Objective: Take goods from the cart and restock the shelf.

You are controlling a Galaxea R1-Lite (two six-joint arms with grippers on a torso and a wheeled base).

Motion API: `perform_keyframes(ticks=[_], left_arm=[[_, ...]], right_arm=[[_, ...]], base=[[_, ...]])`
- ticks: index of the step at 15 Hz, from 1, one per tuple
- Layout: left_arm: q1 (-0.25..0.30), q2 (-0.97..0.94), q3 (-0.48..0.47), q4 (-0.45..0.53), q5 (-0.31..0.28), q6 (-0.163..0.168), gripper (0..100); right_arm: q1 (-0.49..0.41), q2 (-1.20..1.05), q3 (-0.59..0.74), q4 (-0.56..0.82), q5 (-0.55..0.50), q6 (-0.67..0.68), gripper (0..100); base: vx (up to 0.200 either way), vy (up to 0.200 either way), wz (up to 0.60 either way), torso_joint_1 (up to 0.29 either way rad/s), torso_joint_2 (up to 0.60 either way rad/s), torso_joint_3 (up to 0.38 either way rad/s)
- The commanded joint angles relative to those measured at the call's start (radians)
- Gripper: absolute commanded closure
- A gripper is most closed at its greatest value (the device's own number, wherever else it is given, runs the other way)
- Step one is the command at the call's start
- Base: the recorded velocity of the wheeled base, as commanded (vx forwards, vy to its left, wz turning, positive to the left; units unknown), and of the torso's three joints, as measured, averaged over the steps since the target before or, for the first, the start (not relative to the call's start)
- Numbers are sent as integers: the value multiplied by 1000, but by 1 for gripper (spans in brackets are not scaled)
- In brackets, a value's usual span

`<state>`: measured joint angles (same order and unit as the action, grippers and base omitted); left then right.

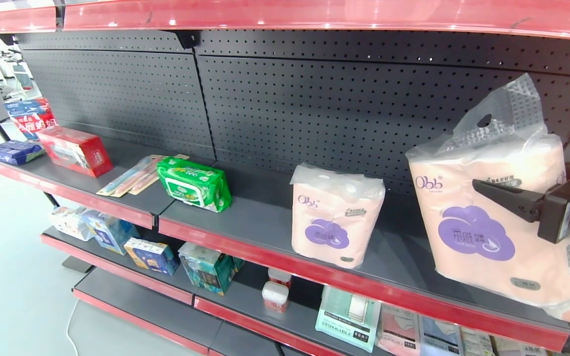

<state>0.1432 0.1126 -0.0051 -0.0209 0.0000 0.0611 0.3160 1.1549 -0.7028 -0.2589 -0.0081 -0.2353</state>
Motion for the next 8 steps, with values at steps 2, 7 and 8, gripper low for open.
perform_keyframes(ticks=[2, 7, 8], left_arm=[[-8, -16, 5, 27, 11, -43, 0], [-206, -22, 5, 25, 6, -49, 0], [-218, -19, 5, 25, 8, -49, 0]], right_arm=[[-5, -1, -1, 0, 0, 1, 100], [-12, 0, 9, 0, 0, 2, 100], [-17, -1, 8, 0, 0, 2, 100]], base=[[0, 0, 0, 0, 0, 0], [0, 0, 0, 0, 0, 0], [0, 0, 0, 0, 0, 0]])
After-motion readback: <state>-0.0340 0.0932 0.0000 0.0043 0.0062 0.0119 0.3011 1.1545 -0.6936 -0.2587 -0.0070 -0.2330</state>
